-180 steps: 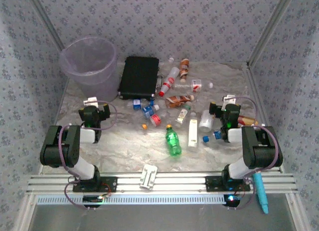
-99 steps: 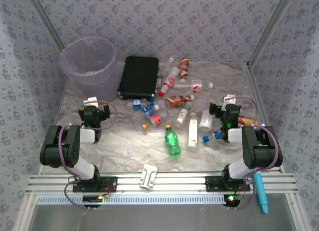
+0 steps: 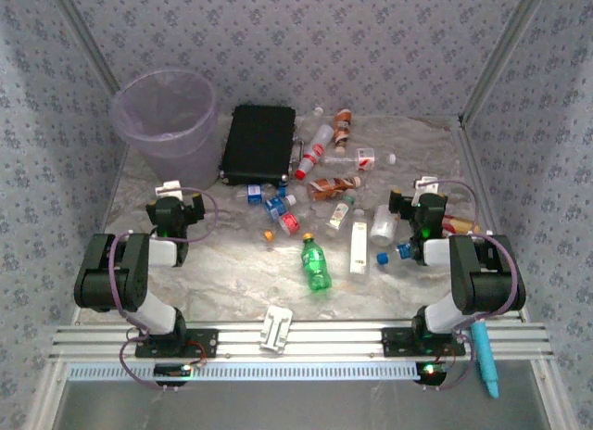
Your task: Put the plastic bottles in the bin
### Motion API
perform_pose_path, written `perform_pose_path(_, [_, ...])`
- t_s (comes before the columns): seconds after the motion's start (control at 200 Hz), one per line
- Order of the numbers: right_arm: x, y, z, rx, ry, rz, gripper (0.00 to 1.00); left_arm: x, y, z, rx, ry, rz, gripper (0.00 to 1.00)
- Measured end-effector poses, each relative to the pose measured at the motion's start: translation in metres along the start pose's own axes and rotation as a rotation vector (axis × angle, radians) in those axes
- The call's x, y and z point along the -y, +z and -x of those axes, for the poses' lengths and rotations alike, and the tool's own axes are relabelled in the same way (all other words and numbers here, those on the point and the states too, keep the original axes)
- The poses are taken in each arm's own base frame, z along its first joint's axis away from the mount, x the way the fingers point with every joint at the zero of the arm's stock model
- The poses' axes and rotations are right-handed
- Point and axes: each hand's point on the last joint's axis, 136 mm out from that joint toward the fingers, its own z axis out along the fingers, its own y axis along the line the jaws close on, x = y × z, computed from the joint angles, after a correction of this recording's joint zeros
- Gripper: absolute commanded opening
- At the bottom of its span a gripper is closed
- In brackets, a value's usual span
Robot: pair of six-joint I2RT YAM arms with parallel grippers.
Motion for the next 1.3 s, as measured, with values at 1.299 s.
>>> perform_pose_path(1.299, [0.145,-0.06,-0.012,-0.605,1.126,-0.498,1.0,0.156,-0.152,0.121,-0.241,0.101,-0.471,0.98])
